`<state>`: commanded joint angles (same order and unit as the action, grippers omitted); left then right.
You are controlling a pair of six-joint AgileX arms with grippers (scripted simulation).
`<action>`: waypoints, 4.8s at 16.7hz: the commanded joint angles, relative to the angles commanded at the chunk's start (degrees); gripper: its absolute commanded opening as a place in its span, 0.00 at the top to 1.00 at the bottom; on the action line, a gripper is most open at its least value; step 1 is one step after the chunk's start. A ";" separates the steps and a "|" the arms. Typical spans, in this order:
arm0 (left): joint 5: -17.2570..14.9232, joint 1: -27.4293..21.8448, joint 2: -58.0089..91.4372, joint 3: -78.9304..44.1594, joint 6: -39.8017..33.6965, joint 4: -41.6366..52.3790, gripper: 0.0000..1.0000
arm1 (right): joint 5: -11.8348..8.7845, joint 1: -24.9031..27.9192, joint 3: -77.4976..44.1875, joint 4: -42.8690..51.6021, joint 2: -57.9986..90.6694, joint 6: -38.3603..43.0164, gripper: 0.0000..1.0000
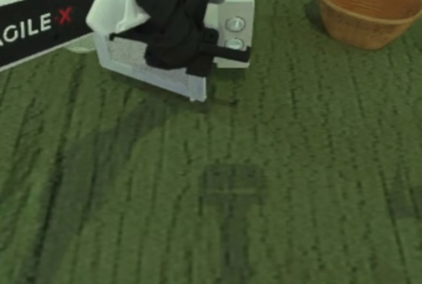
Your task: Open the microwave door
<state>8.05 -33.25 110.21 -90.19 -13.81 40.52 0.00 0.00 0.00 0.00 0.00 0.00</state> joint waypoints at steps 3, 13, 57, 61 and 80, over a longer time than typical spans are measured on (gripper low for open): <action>0.00 0.00 0.00 0.00 0.00 0.00 1.00 | 0.00 0.00 0.00 0.00 0.00 0.00 0.00; 0.00 0.00 0.00 0.00 0.00 0.00 1.00 | 0.00 0.00 0.00 0.00 0.00 0.00 0.00; -8.63 4.07 -9.29 12.04 15.00 -3.71 1.00 | 0.00 0.00 0.00 0.00 0.00 0.00 0.00; -8.63 4.07 -9.29 12.04 15.00 -3.71 1.00 | 0.00 0.00 0.00 0.00 0.00 0.00 0.00; -8.63 4.07 -9.29 12.04 15.00 -3.71 1.00 | 0.00 0.00 0.00 0.00 0.00 0.00 0.00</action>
<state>-0.57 -29.19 100.92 -78.15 1.19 36.80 0.00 0.00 0.00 0.00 0.00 0.00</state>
